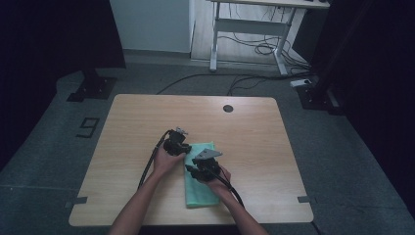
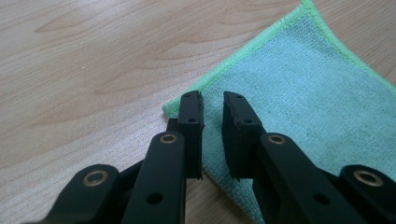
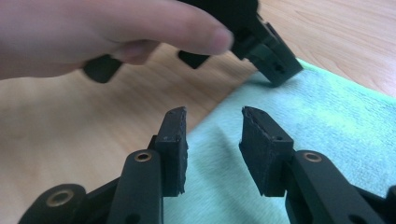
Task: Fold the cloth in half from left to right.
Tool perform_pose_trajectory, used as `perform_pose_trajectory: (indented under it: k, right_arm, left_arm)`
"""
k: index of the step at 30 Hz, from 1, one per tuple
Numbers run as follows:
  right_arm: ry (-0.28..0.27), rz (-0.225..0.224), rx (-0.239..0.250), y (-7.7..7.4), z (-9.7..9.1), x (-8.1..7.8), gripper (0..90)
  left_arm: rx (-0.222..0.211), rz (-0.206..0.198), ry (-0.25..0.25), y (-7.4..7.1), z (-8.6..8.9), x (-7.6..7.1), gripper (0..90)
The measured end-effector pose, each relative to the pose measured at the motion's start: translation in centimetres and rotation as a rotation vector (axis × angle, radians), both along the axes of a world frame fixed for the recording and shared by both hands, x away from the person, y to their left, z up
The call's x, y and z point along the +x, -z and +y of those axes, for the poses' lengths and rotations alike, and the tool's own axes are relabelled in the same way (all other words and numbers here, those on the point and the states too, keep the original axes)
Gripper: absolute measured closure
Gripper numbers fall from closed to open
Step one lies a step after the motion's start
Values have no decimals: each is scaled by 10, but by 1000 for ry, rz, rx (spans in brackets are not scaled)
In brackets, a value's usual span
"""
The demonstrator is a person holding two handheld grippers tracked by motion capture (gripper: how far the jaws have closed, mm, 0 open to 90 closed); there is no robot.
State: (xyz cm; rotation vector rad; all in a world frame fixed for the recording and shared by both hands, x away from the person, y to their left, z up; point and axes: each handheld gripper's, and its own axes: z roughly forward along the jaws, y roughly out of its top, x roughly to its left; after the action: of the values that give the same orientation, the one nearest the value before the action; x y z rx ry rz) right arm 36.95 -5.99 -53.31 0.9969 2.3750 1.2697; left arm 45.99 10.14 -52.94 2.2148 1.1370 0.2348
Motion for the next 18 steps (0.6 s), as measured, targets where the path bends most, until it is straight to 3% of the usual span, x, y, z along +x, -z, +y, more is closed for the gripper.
perform_pose_trajectory:
  k: [8, 14, 18]
  right_arm:
    - [29, 12, -4, 3, 6, 16, 604]
    - [48, 24, -39, 9, 14, 28, 603]
    - [38, 34, -68, 13, 16, 27, 604]
  left_arm:
    - [-11, 4, -6, 1, 1, 0, 789]
    - [-8, -1, -5, 1, 1, 0, 794]
    - [2, -7, -13, 1, -1, -2, 796]
